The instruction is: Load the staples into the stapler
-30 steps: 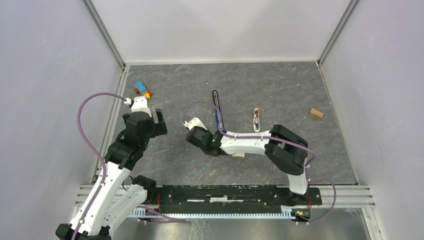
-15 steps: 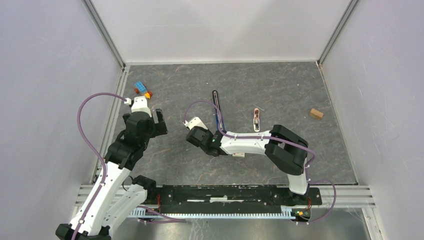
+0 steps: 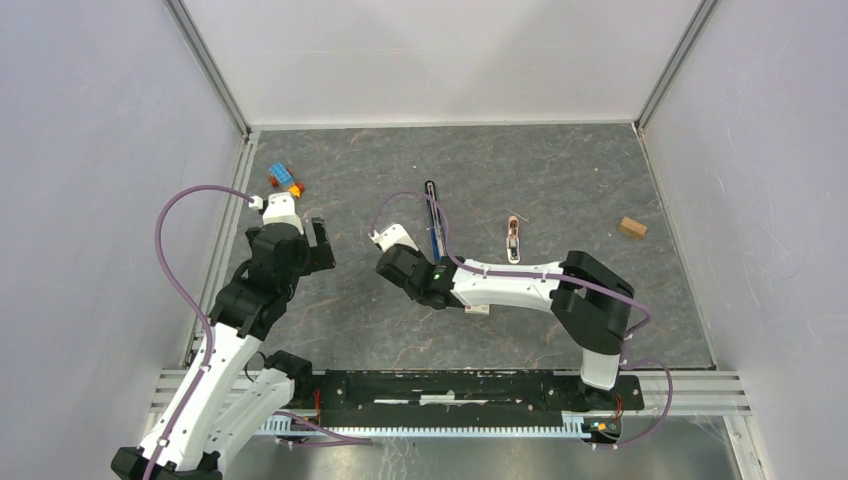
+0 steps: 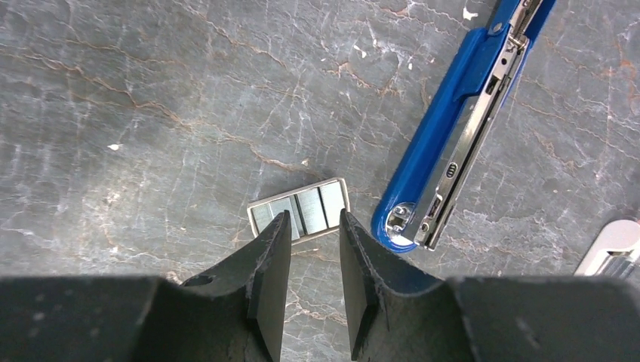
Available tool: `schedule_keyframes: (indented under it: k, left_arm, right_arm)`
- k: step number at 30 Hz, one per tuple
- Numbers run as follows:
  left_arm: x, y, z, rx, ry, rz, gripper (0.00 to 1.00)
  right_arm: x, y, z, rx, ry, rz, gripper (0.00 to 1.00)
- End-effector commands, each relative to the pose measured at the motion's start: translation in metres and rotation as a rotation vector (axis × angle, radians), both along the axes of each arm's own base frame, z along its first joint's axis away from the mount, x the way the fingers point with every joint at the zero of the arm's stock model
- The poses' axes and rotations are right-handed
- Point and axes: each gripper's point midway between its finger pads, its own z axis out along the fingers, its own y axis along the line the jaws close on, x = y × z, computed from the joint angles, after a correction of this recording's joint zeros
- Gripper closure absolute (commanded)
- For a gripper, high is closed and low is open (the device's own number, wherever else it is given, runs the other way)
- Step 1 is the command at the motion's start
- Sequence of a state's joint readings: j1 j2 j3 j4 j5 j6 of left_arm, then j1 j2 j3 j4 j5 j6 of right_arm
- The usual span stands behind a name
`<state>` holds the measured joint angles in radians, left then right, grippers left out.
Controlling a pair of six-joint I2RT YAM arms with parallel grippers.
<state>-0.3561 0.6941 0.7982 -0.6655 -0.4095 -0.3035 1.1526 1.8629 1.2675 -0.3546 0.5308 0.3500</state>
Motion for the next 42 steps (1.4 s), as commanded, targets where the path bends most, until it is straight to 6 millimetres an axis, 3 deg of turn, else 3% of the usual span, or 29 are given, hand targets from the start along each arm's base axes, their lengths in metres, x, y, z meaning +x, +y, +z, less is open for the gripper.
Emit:
schedule_keyframes:
  k: [1, 9, 25, 42]
  left_arm:
    - [0.002, 0.000, 0.010, -0.001, -0.024, 0.000, 0.00]
    - [0.001, 0.000, 0.010, -0.002, -0.024, -0.001, 0.00]
    - [0.001, 0.000, 0.010, -0.003, -0.025, -0.002, 0.00]
    - [0.002, -0.001, 0.009, -0.001, -0.021, -0.001, 0.00]
  right_arm:
    - [0.003, 0.007, 0.015, 0.121, 0.012, 0.029, 0.65]
    - [-0.005, 0.011, -0.006, 0.198, 0.124, 0.118, 0.69]
    - [-0.007, 0.019, -0.015, 0.206, 0.150, 0.140, 0.69]
    - [-0.004, 0.014, -0.029, 0.172, 0.150, 0.126, 0.69]
